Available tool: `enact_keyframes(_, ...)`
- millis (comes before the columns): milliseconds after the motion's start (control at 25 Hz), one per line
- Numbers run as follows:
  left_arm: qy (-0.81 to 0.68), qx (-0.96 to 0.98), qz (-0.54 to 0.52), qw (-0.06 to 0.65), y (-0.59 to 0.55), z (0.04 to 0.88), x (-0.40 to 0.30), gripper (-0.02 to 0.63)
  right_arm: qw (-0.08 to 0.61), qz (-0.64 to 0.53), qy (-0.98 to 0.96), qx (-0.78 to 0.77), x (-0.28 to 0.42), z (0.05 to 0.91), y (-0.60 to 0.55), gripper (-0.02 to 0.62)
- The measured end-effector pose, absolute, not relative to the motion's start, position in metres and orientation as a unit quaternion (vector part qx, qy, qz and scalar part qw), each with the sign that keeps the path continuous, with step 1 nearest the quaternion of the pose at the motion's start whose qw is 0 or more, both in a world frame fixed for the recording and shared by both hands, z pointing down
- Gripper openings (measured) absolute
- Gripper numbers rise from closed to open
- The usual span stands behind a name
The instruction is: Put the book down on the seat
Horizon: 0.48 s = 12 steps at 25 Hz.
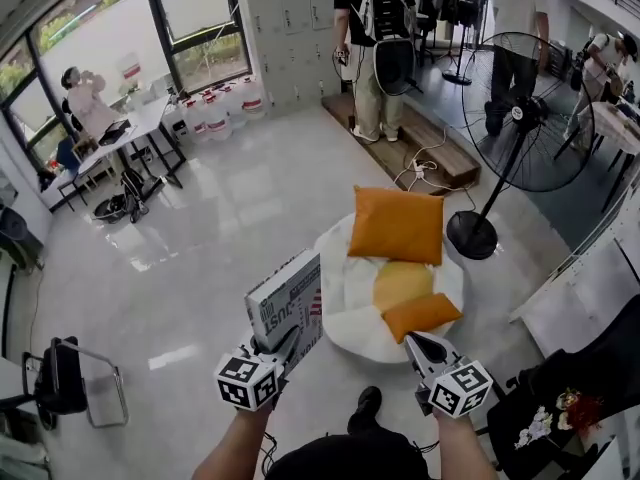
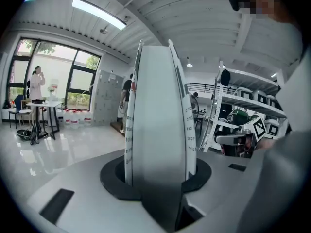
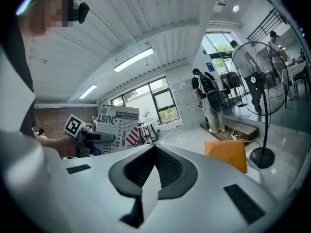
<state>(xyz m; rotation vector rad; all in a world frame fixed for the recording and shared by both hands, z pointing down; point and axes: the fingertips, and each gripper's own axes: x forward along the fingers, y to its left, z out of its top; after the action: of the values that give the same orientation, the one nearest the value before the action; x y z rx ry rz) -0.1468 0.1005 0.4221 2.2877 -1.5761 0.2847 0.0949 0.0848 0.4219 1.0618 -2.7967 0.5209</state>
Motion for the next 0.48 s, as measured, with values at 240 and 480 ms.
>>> enact_keyframes(240, -0.572, 0.792, 0.114, 0.180, 0.033, 0.411, -0.136, 0.155, 0.049, 0.184, -0.923, 0.333, 0.110, 0.417, 0.005, 0.015)
enact_keyframes(480, -0.573, 0.794, 0.119, 0.165, -0.012, 0.404, -0.108, 0.155, 0.013, 0.203, -0.927, 0.315, 0.130, 0.411, -0.045, 0.015)
